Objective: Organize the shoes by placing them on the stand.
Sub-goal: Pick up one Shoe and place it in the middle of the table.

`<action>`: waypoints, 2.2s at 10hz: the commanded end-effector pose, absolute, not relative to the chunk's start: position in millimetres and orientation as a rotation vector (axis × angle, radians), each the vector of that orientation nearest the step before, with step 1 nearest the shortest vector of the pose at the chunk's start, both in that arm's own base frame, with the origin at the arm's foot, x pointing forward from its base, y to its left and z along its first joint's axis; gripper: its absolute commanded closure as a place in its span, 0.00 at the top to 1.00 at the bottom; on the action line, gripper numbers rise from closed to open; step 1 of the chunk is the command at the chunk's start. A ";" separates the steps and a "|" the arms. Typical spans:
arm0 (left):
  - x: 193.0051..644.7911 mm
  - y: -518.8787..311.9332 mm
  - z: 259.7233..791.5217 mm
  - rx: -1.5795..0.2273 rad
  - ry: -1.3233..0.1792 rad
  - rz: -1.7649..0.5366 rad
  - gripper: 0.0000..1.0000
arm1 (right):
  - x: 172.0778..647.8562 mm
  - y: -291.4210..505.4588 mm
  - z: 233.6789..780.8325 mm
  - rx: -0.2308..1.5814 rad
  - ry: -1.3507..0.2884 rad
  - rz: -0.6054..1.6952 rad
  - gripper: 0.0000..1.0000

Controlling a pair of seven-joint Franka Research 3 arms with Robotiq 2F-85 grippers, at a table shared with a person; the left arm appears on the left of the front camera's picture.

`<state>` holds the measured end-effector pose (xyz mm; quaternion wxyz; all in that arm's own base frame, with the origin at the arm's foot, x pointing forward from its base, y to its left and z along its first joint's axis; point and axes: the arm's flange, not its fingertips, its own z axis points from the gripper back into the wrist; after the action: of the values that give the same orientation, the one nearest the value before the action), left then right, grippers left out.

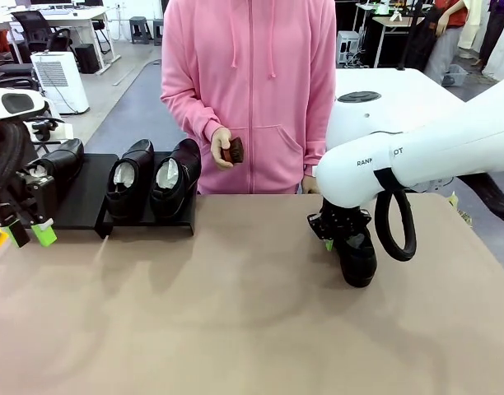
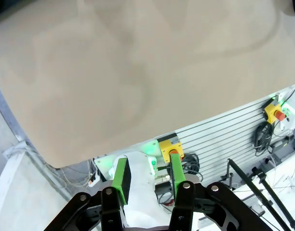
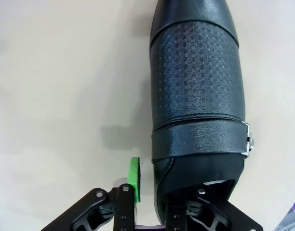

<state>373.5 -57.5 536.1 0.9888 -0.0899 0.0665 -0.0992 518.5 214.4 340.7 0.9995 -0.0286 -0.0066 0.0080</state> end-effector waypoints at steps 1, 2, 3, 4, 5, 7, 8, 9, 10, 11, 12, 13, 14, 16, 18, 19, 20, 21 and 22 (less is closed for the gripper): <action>370.9 -56.0 535.5 -0.187 0.131 -0.205 0.46 | 524.4 216.2 344.4 -0.106 -0.019 0.003 0.00; 370.9 -56.0 535.5 -0.187 0.131 -0.205 0.46 | 524.7 212.1 345.4 -0.112 -0.021 -0.011 0.00; 370.9 -56.0 535.5 -0.187 0.131 -0.205 0.46 | 525.5 208.0 348.5 -0.116 -0.029 -0.026 0.00; 370.9 -56.0 535.5 -0.187 0.131 -0.205 0.46 | 526.5 205.3 354.8 -0.111 -0.030 -0.053 0.00; 370.9 -56.0 535.5 -0.187 0.131 -0.205 0.46 | 526.0 207.3 366.7 -0.086 -0.022 -0.110 0.00; 370.9 -56.0 535.5 -0.187 0.131 -0.205 0.46 | 484.9 252.9 408.7 -0.012 -0.124 -0.126 0.00; 370.9 -56.0 535.5 -0.187 0.131 -0.205 0.46 | 459.6 276.7 423.4 0.042 -0.182 -0.122 0.00; 370.9 -56.0 535.5 -0.187 0.131 -0.205 0.46 | 436.0 298.7 432.7 0.068 -0.219 -0.121 0.00; 370.9 -56.0 535.5 -0.187 0.131 -0.205 0.46 | 413.7 321.8 433.3 0.101 -0.205 -0.104 0.00; 370.9 -56.0 535.5 -0.187 0.131 -0.205 0.46 | 397.1 345.2 430.4 0.080 -0.161 -0.099 0.00; 370.9 -56.0 535.5 -0.187 0.131 -0.205 0.46 | 386.0 371.1 424.1 0.087 -0.111 -0.090 0.00; 370.9 -56.0 535.5 -0.187 0.131 -0.205 0.46 | 375.5 389.6 419.8 0.105 -0.086 -0.089 0.00; 370.9 -56.0 535.5 -0.187 0.131 -0.205 0.46 | 369.5 404.7 409.5 0.135 -0.080 -0.087 0.00; 370.9 -56.0 535.5 -0.187 0.131 -0.205 0.46 | 359.3 434.4 379.6 0.221 -0.044 -0.072 0.00; 370.9 -56.0 535.5 -0.187 0.131 -0.205 0.46 | 357.0 444.3 372.1 0.240 -0.051 -0.066 0.04; 370.9 -56.0 535.5 -0.187 0.131 -0.205 0.46 | 359.4 447.9 365.8 0.234 -0.056 -0.063 0.17; 370.9 -56.0 535.5 -0.187 0.131 -0.205 0.46 | 360.9 448.3 364.1 0.229 -0.035 -0.056 0.32; 370.9 -56.0 535.5 -0.187 0.131 -0.205 0.46 | 361.2 447.2 365.4 0.225 -0.037 -0.045 0.48; 370.9 -56.0 535.5 -0.187 0.131 -0.205 0.46 | 361.6 445.2 367.2 0.224 -0.030 -0.041 0.64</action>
<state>373.3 -57.4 535.8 0.9888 -0.0898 0.0666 -0.0990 359.6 443.4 361.3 0.9933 0.1118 -0.0192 -0.0197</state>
